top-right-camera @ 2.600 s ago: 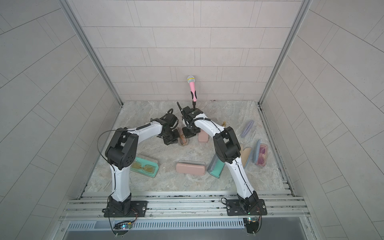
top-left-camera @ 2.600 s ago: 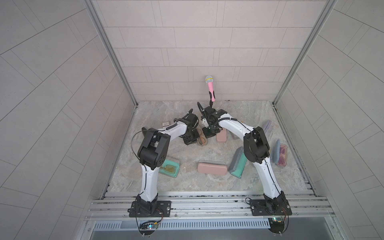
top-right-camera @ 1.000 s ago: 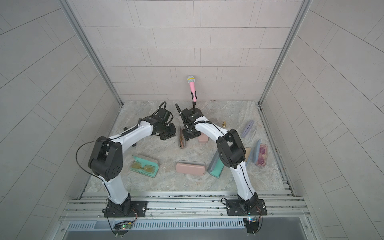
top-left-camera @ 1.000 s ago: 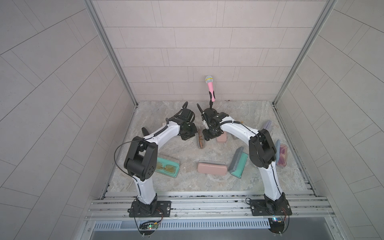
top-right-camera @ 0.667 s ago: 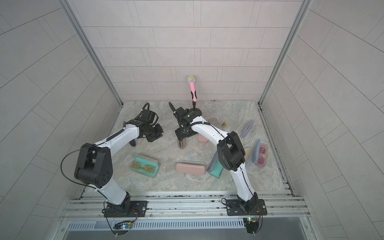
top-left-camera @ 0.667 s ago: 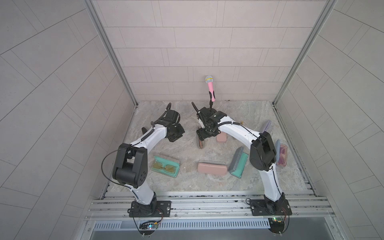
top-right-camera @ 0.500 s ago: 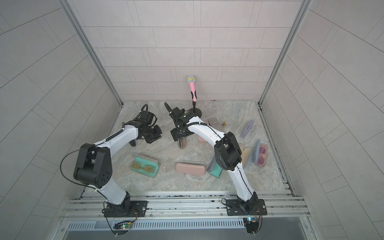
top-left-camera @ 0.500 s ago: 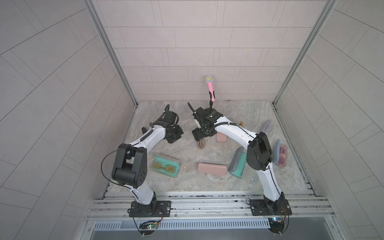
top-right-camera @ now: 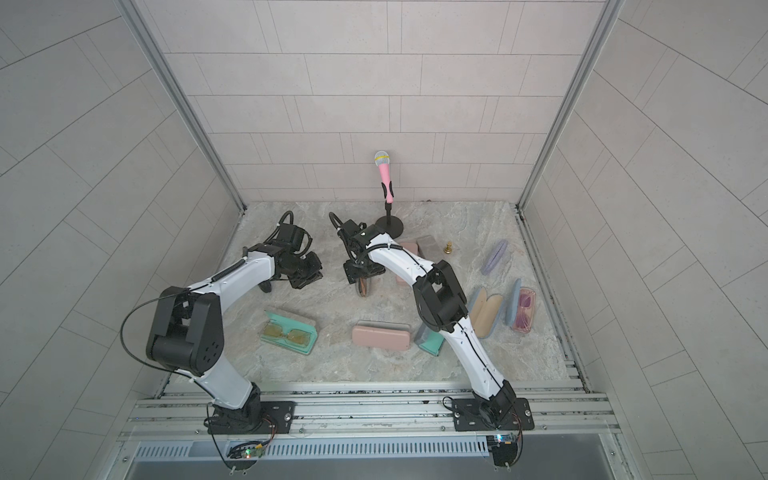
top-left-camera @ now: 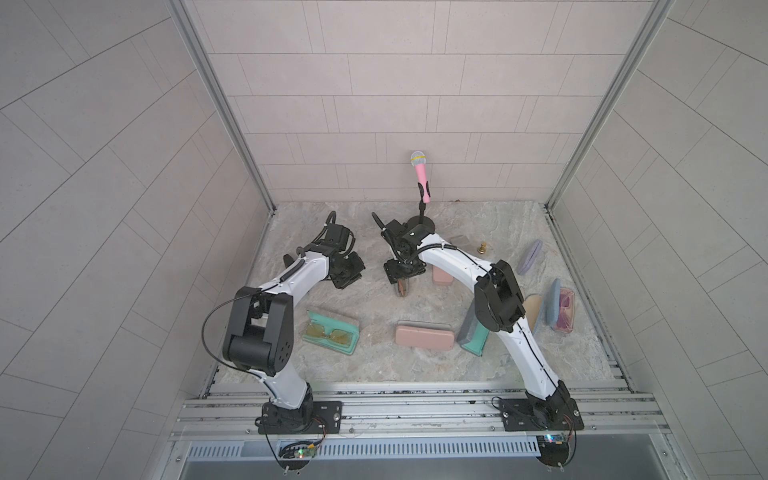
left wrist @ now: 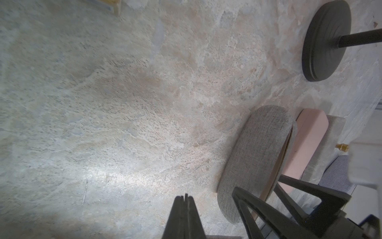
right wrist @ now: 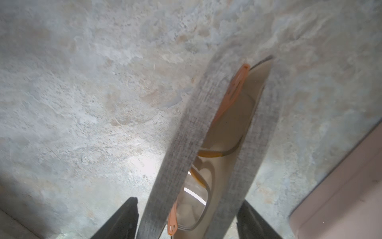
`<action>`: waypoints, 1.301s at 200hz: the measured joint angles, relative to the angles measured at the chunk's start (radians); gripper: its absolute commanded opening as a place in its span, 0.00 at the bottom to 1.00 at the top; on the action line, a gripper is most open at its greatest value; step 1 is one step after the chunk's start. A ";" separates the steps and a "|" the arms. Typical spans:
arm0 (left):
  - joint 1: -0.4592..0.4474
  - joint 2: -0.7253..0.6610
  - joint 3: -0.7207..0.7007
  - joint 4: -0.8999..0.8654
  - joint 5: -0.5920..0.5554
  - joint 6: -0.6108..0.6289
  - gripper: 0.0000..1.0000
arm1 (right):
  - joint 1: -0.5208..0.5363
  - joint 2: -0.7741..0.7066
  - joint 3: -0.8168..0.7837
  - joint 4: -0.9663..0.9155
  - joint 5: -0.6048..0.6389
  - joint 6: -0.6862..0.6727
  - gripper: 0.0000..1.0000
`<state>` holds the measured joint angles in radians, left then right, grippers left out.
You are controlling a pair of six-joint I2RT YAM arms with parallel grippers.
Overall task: Close the glasses case
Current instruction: Adjust the glasses case at the center of the board.
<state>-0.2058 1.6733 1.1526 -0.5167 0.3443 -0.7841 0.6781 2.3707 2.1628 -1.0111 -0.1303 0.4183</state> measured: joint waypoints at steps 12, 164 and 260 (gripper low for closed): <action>0.003 0.000 -0.002 0.003 0.003 0.000 0.00 | -0.001 0.003 0.006 -0.002 -0.004 0.005 0.53; 0.003 0.002 -0.002 0.012 0.015 0.000 0.00 | -0.014 -0.002 0.008 -0.039 0.116 -0.075 0.31; 0.003 0.009 -0.007 0.019 0.015 0.000 0.00 | 0.084 0.038 0.056 -0.151 0.543 -0.131 0.48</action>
<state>-0.2024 1.6821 1.1454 -0.4980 0.3592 -0.7841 0.7616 2.4088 2.2192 -1.1622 0.4129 0.2874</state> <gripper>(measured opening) 0.035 0.464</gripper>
